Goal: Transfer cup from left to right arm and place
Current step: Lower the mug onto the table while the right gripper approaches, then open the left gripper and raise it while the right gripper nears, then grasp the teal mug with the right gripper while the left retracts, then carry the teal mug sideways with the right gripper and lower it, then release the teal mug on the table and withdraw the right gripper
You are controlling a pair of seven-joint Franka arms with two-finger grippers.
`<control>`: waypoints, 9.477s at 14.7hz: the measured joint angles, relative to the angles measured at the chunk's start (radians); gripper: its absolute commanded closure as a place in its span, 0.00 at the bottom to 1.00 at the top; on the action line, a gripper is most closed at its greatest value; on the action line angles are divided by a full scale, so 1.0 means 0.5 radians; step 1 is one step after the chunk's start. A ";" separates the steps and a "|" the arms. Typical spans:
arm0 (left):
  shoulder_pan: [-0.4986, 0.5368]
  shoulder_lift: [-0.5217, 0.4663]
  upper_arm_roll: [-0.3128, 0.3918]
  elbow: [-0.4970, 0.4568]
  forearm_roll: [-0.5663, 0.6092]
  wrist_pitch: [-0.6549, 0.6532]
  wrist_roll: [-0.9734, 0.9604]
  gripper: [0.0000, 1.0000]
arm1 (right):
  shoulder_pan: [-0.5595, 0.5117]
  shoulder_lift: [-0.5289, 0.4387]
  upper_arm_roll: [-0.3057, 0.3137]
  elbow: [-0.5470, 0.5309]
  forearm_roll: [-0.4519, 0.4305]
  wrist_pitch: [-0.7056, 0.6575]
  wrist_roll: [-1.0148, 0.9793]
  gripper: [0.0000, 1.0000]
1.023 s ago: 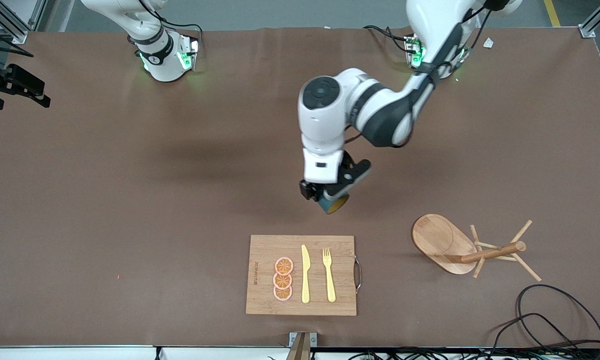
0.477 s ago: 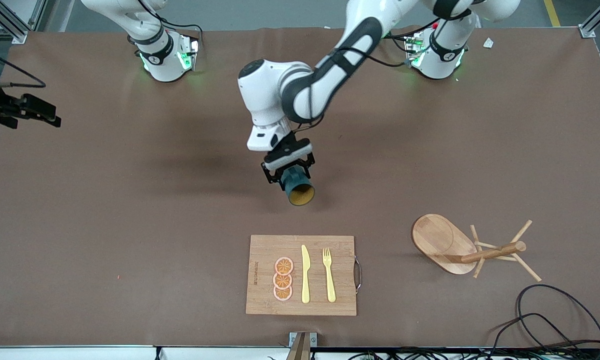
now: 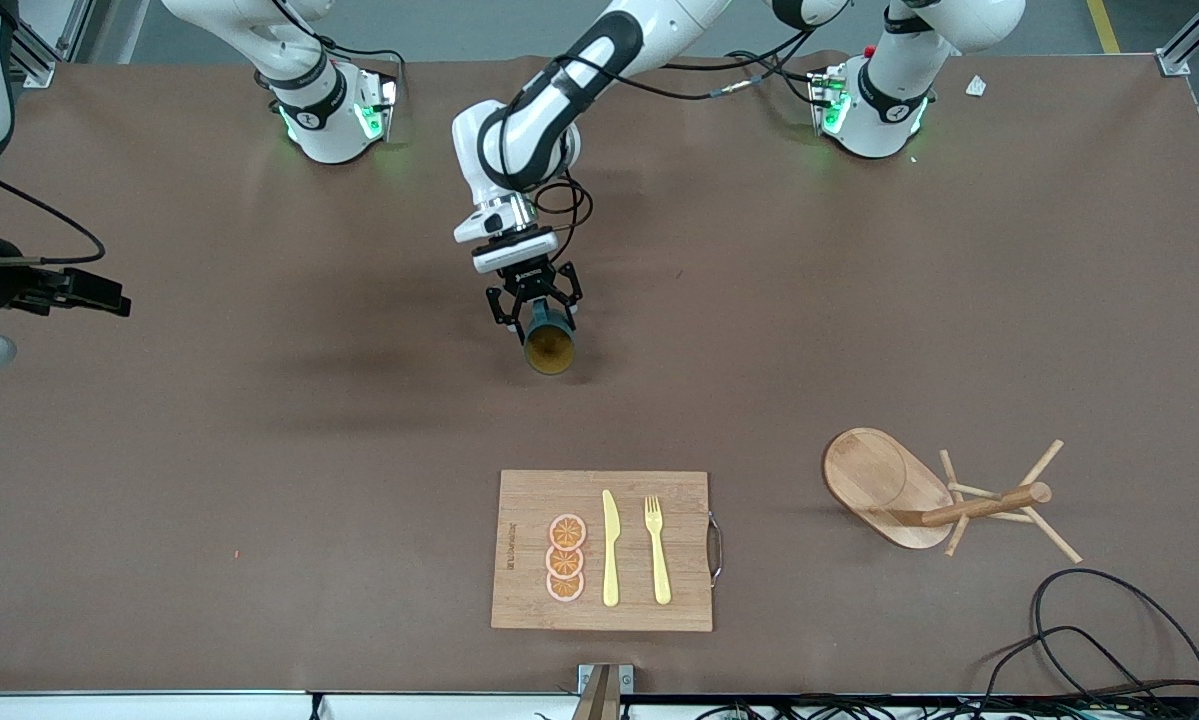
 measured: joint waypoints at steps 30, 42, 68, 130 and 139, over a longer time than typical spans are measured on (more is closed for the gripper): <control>-0.307 0.095 -0.238 0.071 0.045 -0.628 -0.757 0.00 | 0.441 0.548 0.024 -0.206 0.299 0.642 0.604 0.00; -0.029 -0.676 -0.218 -0.012 -0.741 -0.827 -0.459 0.00 | 0.905 0.466 0.038 -0.763 0.405 1.213 0.833 0.00; 2.198 -1.423 -0.222 -0.112 -1.919 -0.765 2.763 0.00 | 1.609 0.354 0.043 -1.259 0.428 2.025 1.370 1.00; 2.525 -2.045 -0.461 -0.606 -2.005 -1.027 3.767 0.00 | 0.025 -0.031 -0.017 -1.417 -0.012 1.441 -2.840 0.00; 2.529 -2.071 -0.455 -0.608 -2.005 -1.050 3.767 0.00 | -0.029 -0.061 -0.020 -0.633 -0.012 0.420 -1.746 0.00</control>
